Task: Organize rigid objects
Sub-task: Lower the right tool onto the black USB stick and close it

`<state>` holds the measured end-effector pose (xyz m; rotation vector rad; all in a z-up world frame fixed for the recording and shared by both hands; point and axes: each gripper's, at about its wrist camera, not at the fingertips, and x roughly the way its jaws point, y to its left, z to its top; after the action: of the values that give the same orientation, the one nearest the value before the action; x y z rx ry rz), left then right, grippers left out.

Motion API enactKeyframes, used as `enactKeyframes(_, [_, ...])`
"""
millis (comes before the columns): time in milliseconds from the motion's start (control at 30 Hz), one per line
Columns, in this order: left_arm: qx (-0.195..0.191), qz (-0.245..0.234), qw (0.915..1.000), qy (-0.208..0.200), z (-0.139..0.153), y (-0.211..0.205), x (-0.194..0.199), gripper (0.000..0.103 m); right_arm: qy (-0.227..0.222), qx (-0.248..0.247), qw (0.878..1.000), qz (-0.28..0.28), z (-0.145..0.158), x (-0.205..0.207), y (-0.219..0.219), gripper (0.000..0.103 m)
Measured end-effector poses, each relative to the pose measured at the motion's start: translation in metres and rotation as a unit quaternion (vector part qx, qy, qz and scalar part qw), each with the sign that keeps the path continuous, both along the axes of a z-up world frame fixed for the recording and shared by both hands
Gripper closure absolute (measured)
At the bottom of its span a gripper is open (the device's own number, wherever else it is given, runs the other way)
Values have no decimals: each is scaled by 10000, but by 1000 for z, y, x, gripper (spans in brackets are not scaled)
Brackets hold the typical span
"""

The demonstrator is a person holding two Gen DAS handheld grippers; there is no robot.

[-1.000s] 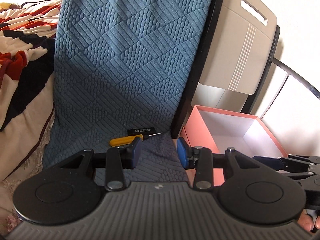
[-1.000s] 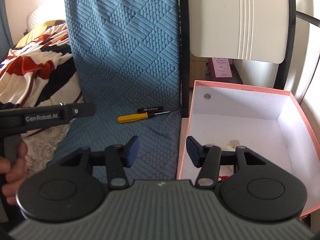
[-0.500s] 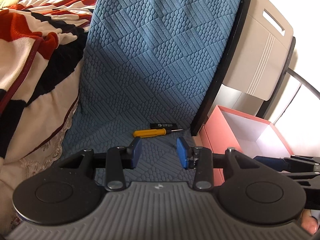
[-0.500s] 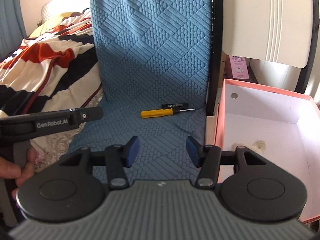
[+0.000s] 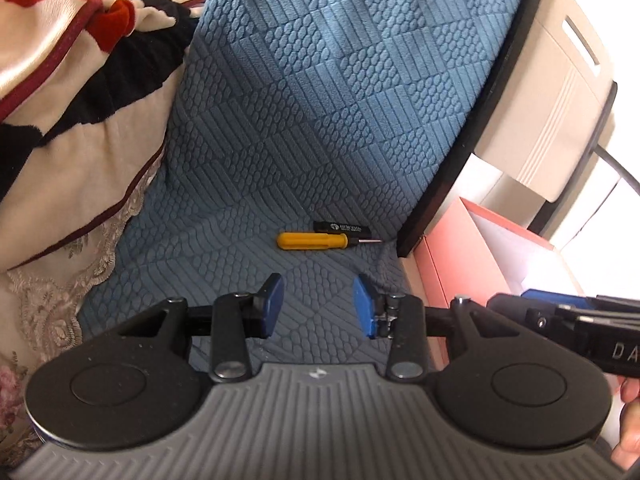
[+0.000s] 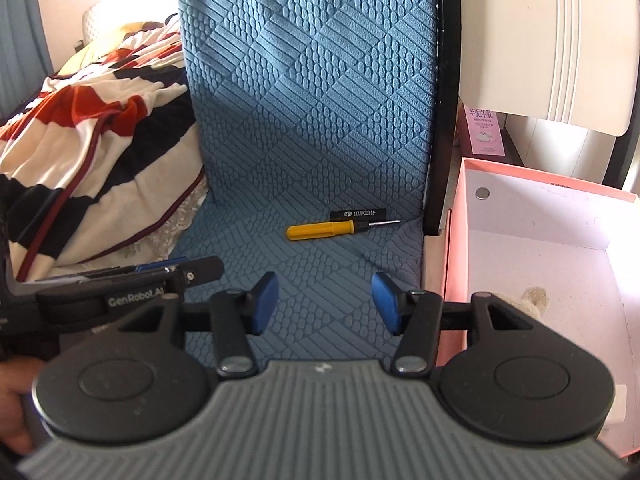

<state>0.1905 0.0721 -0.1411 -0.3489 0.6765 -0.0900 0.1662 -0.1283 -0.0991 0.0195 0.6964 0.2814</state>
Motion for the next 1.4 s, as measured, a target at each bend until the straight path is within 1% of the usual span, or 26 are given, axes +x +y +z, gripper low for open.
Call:
enactKeyframes(67, [56,14,10000,12,-4,4,9,59,37,-13,10000,-19,-3,5,2,48])
enactKeyframes(133, [98,61,9998,133,-7,10,20,59,73,-36,10000,-14,-6,11,5,48])
enactKeyframes(200, [30,81,9999,135,-8,19,29,59,85,-24,10000,-19,-9,17,8,48])
enactKeyframes(300, [-117,147,9995,270,-14,30,42,59,90,48,9999,-33,-11,28,10,48])
enactKeyframes(367, [-95,95,9992,369,-17,31,51,59,126,86,9999,-54,-13,39,12,48])
enactKeyframes(600, [508,-399,9967,490,-32,18,94,59,480,214,9985,-123,-28,95,15,49])
enactKeyframes(700, [599,-636,9946,559,-39,15,115,59,727,295,9966,-269,-37,121,15,50])
enactKeyframes(767, [700,-813,9925,594,-45,12,126,59,792,318,9958,-338,-41,136,15,50])
enactKeyframes(867, [715,-1188,9881,670,-54,3,141,59,805,304,9954,-419,-45,163,15,50])
enactKeyframes(1000, [1148,-1579,9789,597,-66,-13,160,59,1086,299,9922,-532,-56,205,15,51])
enactKeyframes(1100, [1271,-1666,9760,585,-75,-16,173,59,1223,261,9912,-431,-66,230,17,51])
enactKeyframes(1167, [1386,-1742,9738,463,-77,-18,176,59,1398,247,9889,-446,-74,243,19,51])
enactKeyframes(1267, [1486,-1878,9706,246,-80,-20,181,59,1502,217,9880,-295,-83,260,23,51])
enactKeyframes(1300, [1508,-1899,9699,226,-81,-20,183,59,1557,218,9872,-257,-86,264,24,50])
enactKeyframes(1333, [1539,-1908,9692,217,-82,-20,185,59,1604,232,9865,-239,-88,268,25,45])
enactKeyframes(1367, [1562,-1922,9686,216,-84,-21,187,59,1645,232,9859,-214,-91,271,26,35])
enactKeyframes(1400, [1547,-1933,9686,221,-85,-20,188,59,1677,191,9854,-206,-93,274,28,29])
